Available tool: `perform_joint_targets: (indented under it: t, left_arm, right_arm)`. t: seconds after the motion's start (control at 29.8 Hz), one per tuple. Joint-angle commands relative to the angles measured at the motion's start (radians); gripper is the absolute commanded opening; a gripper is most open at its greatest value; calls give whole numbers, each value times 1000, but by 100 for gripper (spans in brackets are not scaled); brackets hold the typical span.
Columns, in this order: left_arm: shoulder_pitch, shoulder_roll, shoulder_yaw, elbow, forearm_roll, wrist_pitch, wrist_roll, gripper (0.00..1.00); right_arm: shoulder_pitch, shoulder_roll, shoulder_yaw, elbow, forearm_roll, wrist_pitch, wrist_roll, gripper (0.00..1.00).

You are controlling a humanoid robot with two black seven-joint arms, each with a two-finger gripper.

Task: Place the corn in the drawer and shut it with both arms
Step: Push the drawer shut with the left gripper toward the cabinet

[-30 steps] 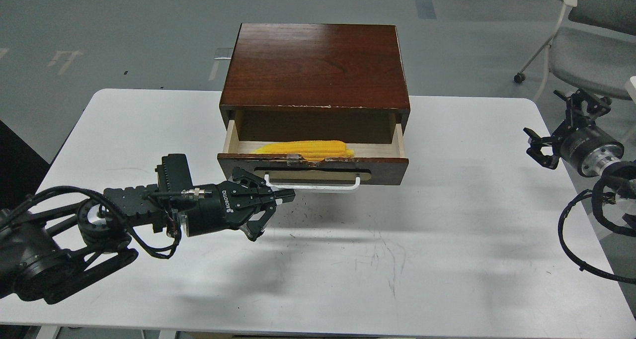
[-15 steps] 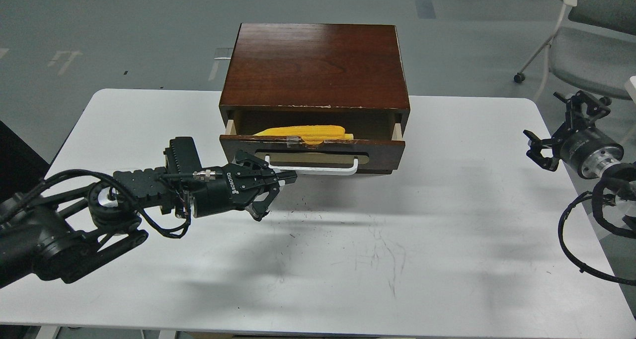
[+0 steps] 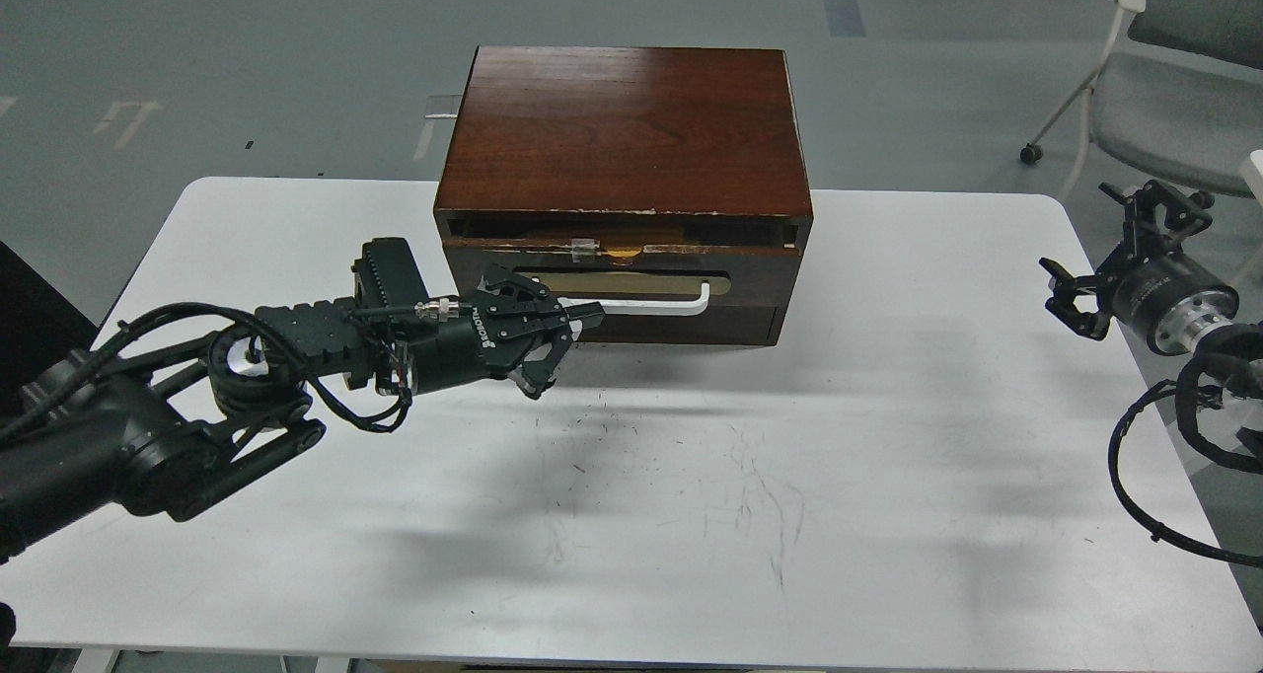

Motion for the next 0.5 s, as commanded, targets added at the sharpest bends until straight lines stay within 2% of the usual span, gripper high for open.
perform_joint_targets:
  t: [0.0,0.23,0.47]
  left_arm:
    - [-6,-6,1,9,0,0,0,0]
    - [-5,-34,4,21,0,0,2,0]
    - [-27,-90,4,113,0,2,2,0]
  right_arm:
    - [0,0,0,0,0,0,1,95]
    - [2,0,0,0,0,0,0,95]
    - [3,0,0,3,0,2,0,95]
